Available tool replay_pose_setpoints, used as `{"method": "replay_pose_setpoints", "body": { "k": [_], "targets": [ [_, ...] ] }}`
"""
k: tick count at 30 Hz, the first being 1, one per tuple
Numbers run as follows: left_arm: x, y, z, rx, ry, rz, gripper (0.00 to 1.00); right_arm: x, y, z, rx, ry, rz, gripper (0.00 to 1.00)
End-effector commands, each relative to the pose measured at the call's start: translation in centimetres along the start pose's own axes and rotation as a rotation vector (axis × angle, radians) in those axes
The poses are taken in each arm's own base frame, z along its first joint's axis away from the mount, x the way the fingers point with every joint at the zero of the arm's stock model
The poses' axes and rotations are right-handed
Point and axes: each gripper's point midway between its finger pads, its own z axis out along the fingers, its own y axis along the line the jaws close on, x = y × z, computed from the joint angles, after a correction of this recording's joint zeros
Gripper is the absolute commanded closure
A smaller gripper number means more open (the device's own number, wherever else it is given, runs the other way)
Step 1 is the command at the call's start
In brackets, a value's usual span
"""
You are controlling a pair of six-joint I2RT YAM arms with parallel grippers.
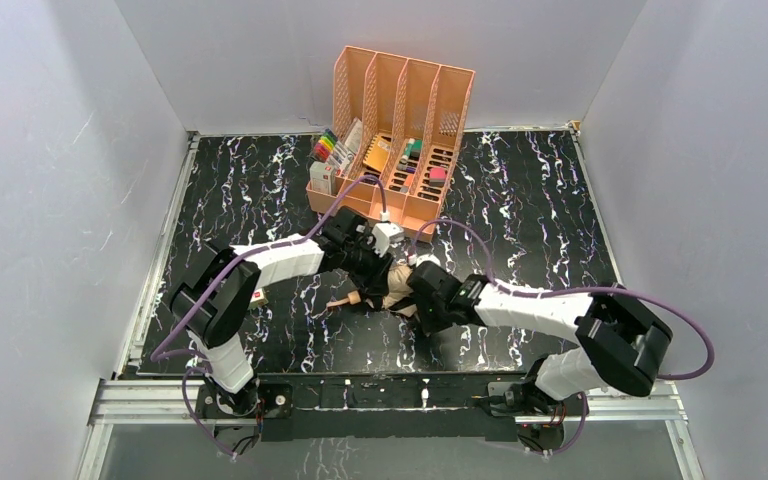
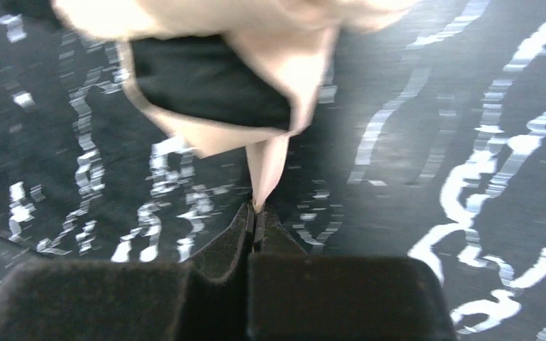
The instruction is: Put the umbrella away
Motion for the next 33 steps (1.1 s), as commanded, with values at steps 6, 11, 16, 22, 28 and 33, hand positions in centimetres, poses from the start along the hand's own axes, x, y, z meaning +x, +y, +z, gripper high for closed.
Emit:
{"method": "replay_pose_setpoints", "body": {
  "k": [6, 11, 16, 22, 28, 33],
  "targets": [
    [1.4, 6.5, -2.2, -0.195, 0.025, -0.183, 1.0, 8.6, 8.2, -1.5, -0.237, 0.196, -0.027, 1.0],
    [1.2, 7.4, -2.7, -0.231, 0.011, -0.192, 1.0, 9.3, 10.3, -2.8, -0.314, 0.194, -0.023, 1.0],
    [1.6, 8.3, -3.3, -0.298, 0.011, -0.181, 1.0, 9.6, 11.2, -4.0, -0.386, 0.187, 0.011, 1.0],
    [1.3, 8.9, -4.4, -0.439, -0.035, -0.113, 1.0, 10.2, 11.4, -4.7, -0.457, 0.183, 0.048, 1.0],
    [1.1, 7.1, -3.8, -0.608, -0.069, 0.037, 1.0, 11.0, 11.2, -3.5, -0.445, 0.207, 0.039, 1.0],
    [2.1, 7.0, -3.3, -0.664, -0.024, 0.08, 1.0, 11.0, 10.9, -3.4, -0.44, 0.194, 0.038, 1.0]
  ]
}}
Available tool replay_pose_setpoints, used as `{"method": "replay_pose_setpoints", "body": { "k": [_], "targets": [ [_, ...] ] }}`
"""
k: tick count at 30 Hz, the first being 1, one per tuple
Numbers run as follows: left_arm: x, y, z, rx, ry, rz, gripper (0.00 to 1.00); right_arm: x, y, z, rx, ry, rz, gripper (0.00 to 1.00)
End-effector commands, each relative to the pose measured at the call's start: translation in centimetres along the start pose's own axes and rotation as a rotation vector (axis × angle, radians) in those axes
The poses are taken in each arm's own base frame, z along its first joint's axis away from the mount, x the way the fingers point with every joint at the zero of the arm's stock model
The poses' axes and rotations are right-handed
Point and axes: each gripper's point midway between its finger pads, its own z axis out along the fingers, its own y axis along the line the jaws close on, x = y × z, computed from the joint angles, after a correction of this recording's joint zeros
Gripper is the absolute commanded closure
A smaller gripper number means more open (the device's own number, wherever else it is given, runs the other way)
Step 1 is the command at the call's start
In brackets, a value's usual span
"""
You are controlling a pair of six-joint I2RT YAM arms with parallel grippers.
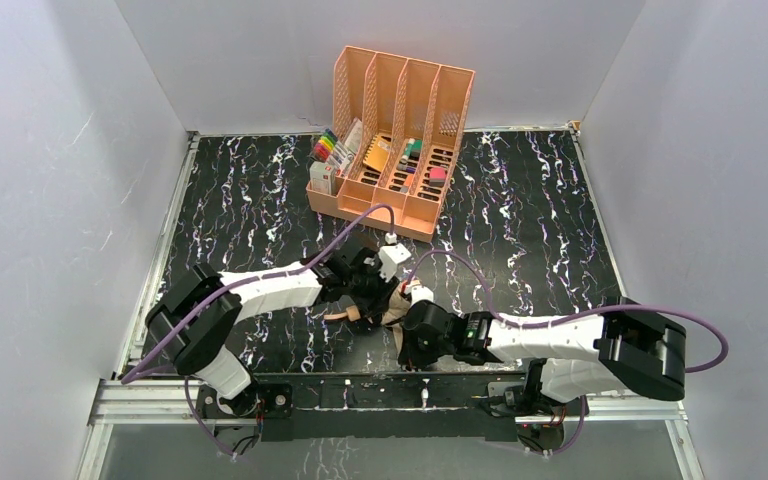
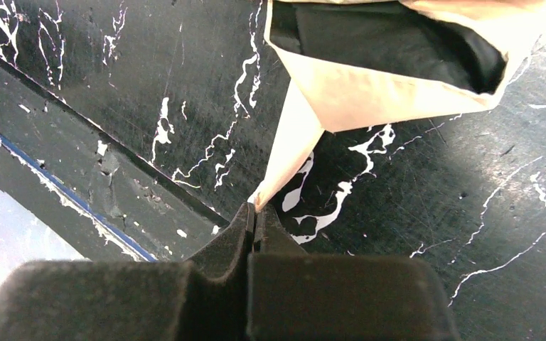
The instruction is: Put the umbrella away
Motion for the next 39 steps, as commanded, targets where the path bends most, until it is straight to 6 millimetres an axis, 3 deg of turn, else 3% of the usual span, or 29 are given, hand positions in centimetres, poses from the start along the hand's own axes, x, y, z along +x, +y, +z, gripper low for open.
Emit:
{"method": "replay_pose_setpoints", "body": {
  "k": [1, 3, 7, 13, 19, 25, 32, 39],
  "targets": [
    [0.7, 9.5, -0.8, -0.497, 0.007, 0.04, 1.0, 5.7, 1.4, -1.8, -0.1, 0.241, -0.02, 1.0],
    [1.0, 9.1, -0.5, -0.487, 0.023, 0.07, 1.0, 5.3, 0.8, -2.0, -0.073, 0.215, -0.029, 0.95],
    [1.8, 8.4, 0.0, -0.474, 0.05, 0.147, 1.0, 3.2, -0.9, -3.2, -0.003, 0.143, -0.031, 0.6],
    [2.2, 7.8, 0.3, -0.455, 0.052, 0.218, 1.0, -2.9, -3.4, -5.6, 0.026, -0.052, 0.04, 0.39],
    [1.6, 7.0, 0.8, -0.405, 0.026, 0.274, 1.0, -11.3, -6.2, -8.1, 0.1, -0.267, 0.015, 0.33],
    [1.1, 7.0, 1.4, -0.421, 0.013, 0.369, 1.0, -18.9, -11.4, -8.8, 0.176, -0.408, 0.018, 0.34],
    [1.3, 6.7, 1.8, -0.49, 0.007, 0.601, 1.0, -25.9, -11.6, -10.4, 0.178, -0.651, -0.314, 0.3],
    [2.2, 6.0, 2.4, -0.544, 0.01, 0.802, 1.0, -28.0, -10.0, -9.4, 0.049, -0.581, -0.591, 0.25]
  ]
}}
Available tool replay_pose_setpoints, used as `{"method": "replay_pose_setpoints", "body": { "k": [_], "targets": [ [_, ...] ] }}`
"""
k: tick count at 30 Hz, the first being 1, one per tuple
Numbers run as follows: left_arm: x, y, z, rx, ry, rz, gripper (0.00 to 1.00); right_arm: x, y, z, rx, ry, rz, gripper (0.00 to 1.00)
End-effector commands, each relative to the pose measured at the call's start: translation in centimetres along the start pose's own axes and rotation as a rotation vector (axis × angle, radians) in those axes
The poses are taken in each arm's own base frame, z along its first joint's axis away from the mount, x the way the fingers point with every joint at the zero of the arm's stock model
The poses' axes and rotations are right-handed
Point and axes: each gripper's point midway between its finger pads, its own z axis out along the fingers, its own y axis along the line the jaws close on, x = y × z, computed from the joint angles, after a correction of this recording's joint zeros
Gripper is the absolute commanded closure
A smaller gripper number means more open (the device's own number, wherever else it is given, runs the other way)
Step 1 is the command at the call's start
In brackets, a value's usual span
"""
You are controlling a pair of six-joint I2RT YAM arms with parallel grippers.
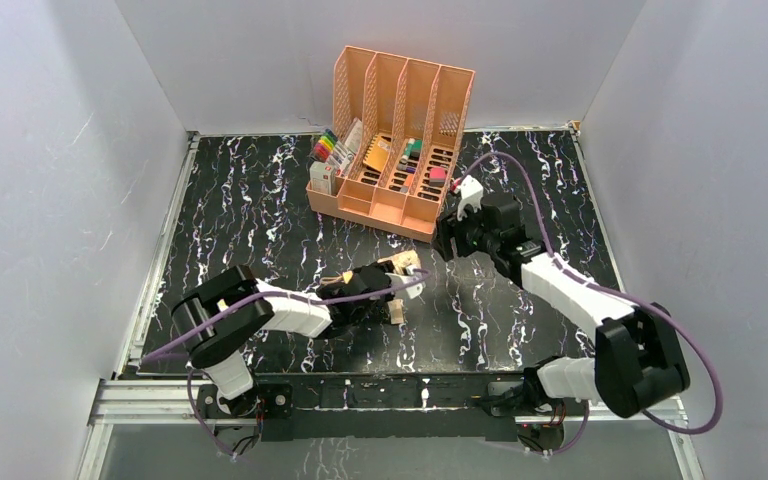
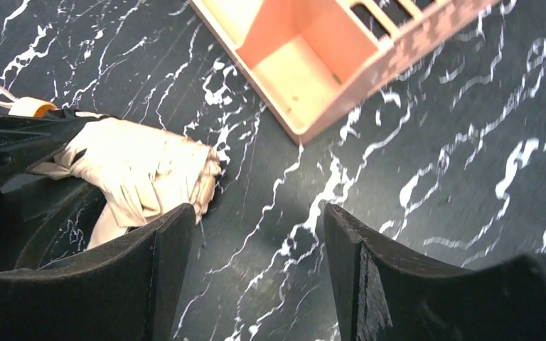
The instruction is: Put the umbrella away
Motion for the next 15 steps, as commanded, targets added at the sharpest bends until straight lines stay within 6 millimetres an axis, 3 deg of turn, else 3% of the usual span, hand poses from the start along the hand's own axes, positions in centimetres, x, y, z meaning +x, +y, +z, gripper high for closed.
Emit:
{"method": "replay_pose_setpoints", "body": {
  "k": [1, 7, 15],
  "targets": [
    [5.0, -3.2, -0.4, 0.048, 0.126, 0.255, 1.0, -5.2, 1.9, 1.0, -0.184, -0.135, -0.261, 0.25],
    [5.1, -3.8, -0.7, 0.001, 0.096, 0.364, 1.0, -5.1, 4.8, 1.6, -0.417, -0.119, -0.458, 0.22],
    [5.2, -5.0, -1.2, -0.006, 0.061, 0.451, 1.0, -1.6, 6.8, 2.7, -0.661, 0.047, -0.488, 0.11]
  ]
}}
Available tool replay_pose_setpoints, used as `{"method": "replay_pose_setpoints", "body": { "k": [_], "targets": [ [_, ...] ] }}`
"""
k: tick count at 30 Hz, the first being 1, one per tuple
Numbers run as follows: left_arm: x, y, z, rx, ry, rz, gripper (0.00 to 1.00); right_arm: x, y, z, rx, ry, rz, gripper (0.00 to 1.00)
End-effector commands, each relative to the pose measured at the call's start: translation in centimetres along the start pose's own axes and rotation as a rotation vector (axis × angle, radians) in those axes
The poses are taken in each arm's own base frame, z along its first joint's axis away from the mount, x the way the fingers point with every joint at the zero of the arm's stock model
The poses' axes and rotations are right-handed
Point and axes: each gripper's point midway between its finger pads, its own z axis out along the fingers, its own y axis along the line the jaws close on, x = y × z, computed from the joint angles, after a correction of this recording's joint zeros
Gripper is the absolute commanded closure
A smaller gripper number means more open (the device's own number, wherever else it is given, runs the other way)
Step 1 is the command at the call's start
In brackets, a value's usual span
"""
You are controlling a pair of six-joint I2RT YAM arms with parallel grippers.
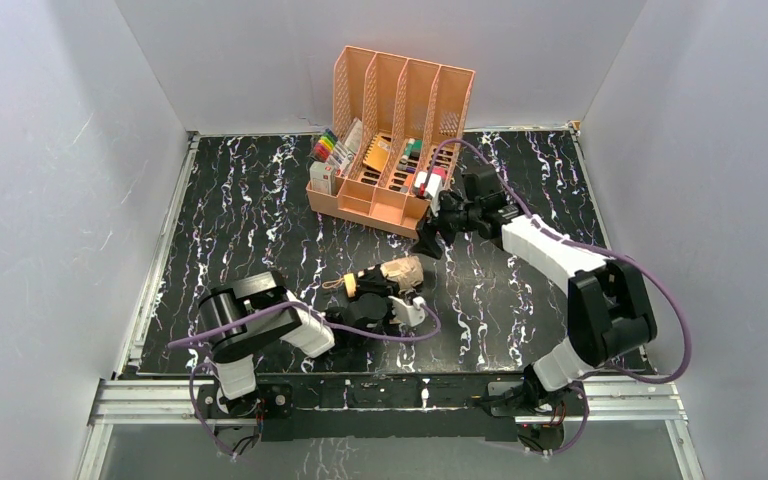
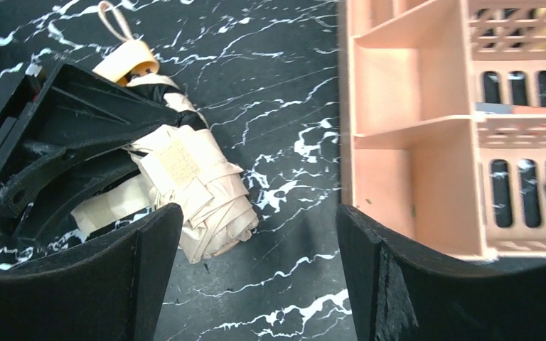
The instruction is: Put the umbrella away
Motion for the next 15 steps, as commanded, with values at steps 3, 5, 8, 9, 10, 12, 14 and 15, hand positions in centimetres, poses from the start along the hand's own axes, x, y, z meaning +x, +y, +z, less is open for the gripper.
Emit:
{"method": "replay_pose_setpoints", "body": {
  "k": [3, 5, 8, 9, 10, 12, 14, 15],
  "targets": [
    [4.1, -5.4, -1.7, 0.175, 0.085, 0.18, 1.0, 1.0, 3.3, 2.0, -0.256, 0.023, -0.046, 0.08],
    [4.1, -5.5, -1.7, 0.176, 0.08, 0.185, 1.0, 1.2, 3.8, 2.7, -0.282, 0.036, -0.051, 0.07],
    [4.0, -5.6, -1.8, 0.179, 0.075, 0.188, 1.0, 1.6, 4.4, 3.6, -0.314, 0.055, -0.056, 0.06],
    [4.0, -5.7, -1.8, 0.181, 0.073, 0.19, 1.0, 1.6, 4.5, 3.8, -0.323, 0.061, -0.057, 0.06],
    [3.9, -5.7, -1.9, 0.183, 0.072, 0.191, 1.0, 1.8, 4.7, 4.1, -0.335, 0.067, -0.057, 0.06],
    [3.9, -5.8, -1.9, 0.183, 0.07, 0.193, 1.0, 1.9, 4.9, 4.6, -0.349, 0.077, -0.057, 0.06],
    [3.9, -5.8, -1.9, 0.186, 0.07, 0.196, 1.0, 2.2, 5.2, 5.1, -0.361, 0.091, -0.053, 0.07],
    [3.9, -5.9, -1.9, 0.186, 0.07, 0.196, 1.0, 2.5, 5.2, 5.2, -0.364, 0.103, -0.05, 0.07]
  ]
}}
